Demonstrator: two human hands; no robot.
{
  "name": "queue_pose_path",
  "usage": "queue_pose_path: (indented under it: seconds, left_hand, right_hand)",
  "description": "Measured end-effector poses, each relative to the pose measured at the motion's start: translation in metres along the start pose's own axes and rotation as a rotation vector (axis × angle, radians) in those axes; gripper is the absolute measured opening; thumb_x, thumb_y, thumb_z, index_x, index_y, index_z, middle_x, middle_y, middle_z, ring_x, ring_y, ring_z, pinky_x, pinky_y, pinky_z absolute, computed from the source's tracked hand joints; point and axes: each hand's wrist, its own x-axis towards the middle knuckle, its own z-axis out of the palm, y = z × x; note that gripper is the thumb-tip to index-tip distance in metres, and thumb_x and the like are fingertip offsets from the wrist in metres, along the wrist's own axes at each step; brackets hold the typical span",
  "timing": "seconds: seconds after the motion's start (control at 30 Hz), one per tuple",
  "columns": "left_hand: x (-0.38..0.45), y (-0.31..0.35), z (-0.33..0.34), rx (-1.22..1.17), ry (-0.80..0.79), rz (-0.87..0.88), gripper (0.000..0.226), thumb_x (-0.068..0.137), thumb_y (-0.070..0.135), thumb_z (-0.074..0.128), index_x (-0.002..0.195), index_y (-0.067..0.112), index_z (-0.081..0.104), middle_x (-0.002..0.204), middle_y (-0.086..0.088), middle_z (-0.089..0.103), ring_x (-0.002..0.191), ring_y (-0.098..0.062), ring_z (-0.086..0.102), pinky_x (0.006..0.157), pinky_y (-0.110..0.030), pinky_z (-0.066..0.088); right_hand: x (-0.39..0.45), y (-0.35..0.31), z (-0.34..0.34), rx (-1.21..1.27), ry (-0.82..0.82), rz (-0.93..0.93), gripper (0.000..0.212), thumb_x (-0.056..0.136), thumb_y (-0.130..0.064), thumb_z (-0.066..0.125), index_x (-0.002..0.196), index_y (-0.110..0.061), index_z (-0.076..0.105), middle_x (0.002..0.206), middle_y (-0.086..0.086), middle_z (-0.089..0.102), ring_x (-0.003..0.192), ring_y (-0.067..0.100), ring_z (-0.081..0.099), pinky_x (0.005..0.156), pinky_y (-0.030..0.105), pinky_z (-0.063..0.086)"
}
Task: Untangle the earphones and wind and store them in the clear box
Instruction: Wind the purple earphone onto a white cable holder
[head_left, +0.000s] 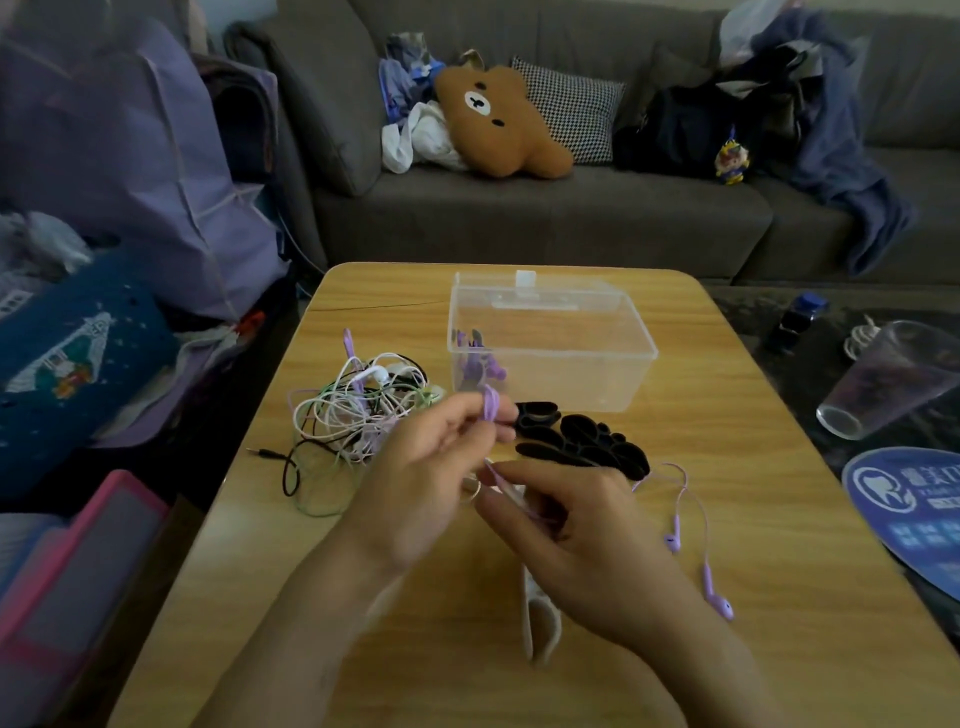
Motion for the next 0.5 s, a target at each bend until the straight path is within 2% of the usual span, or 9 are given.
queue_pose_path:
  seconds: [0.03,0.1,0.17,0.27,0.33,0.4,0.5]
  left_hand:
    - [-0.001,-0.001,0.001,0.094,-0.055,-0.010,0.033,0.088,0.032,0.049,0.109,0.017,0.070,0.104,0.001,0.072,0.102,-0.011,0.067,0.089,-0.030,0.053]
    - [-0.004,-0.003,0.004,0.306,-0.169,-0.002,0.032,0.093,0.038,0.042,0.101,0.020,0.068,0.097,0.002,0.070,0.097,-0.014,0.066,0.092,-0.042,0.052]
    - [-0.006,0.000,0.003,0.397,-0.254,-0.048,0.036,0.094,0.042,0.039,0.092,0.017,0.066,0.087,-0.001,0.070,0.089,-0.020,0.065,0.089,-0.050,0.049]
    - [-0.009,0.006,0.003,0.196,-0.373,-0.189,0.039,0.102,0.031,0.042,0.089,0.000,0.061,0.074,-0.006,0.067,0.070,-0.024,0.061,0.076,-0.037,0.050]
    - [-0.011,0.009,0.004,0.101,-0.362,-0.242,0.035,0.107,0.020,0.041,0.083,0.000,0.057,0.067,-0.006,0.061,0.060,-0.019,0.053,0.063,-0.026,0.045]
    - [-0.011,0.010,0.005,0.000,-0.296,-0.244,0.034,0.104,0.022,0.045,0.074,0.007,0.053,0.061,-0.004,0.057,0.054,-0.015,0.046,0.053,-0.020,0.040]
    - [-0.010,0.011,0.004,-0.283,-0.155,-0.275,0.033,0.091,0.031,0.056,0.065,0.011,0.049,0.055,-0.007,0.049,0.050,-0.016,0.037,0.051,-0.026,0.027]
  right_hand:
    - [-0.001,-0.001,-0.005,0.001,0.007,0.006,0.016,0.097,-0.034,0.065,0.098,-0.023,0.075,0.054,-0.008,0.042,0.049,0.008,0.038,0.050,0.015,0.025]
    - [-0.001,-0.001,-0.015,0.032,0.013,0.033,0.012,0.092,-0.036,0.069,0.095,-0.029,0.078,0.054,-0.010,0.052,0.049,0.010,0.041,0.049,0.014,0.028]
    - [-0.001,0.003,-0.024,0.090,0.010,0.066,0.015,0.085,-0.043,0.072,0.084,-0.030,0.079,0.057,-0.004,0.061,0.048,0.011,0.044,0.048,0.017,0.032]
    - [0.000,0.012,-0.033,0.172,0.065,0.144,0.032,0.073,-0.061,0.073,0.078,-0.030,0.077,0.051,0.005,0.055,0.045,0.014,0.041,0.046,0.037,0.037]
    - [-0.001,0.014,-0.034,0.171,0.091,0.170,0.037,0.071,-0.065,0.071,0.078,-0.029,0.076,0.052,0.008,0.057,0.046,0.025,0.047,0.047,0.042,0.041]
    - [-0.001,0.014,-0.033,0.165,0.095,0.185,0.040,0.075,-0.066,0.064,0.077,-0.028,0.075,0.057,0.009,0.060,0.050,0.028,0.052,0.047,0.040,0.041]
    - [0.001,0.012,-0.028,0.128,0.079,0.165,0.041,0.084,-0.061,0.056,0.073,-0.024,0.072,0.057,0.003,0.058,0.048,0.015,0.045,0.047,0.026,0.033]
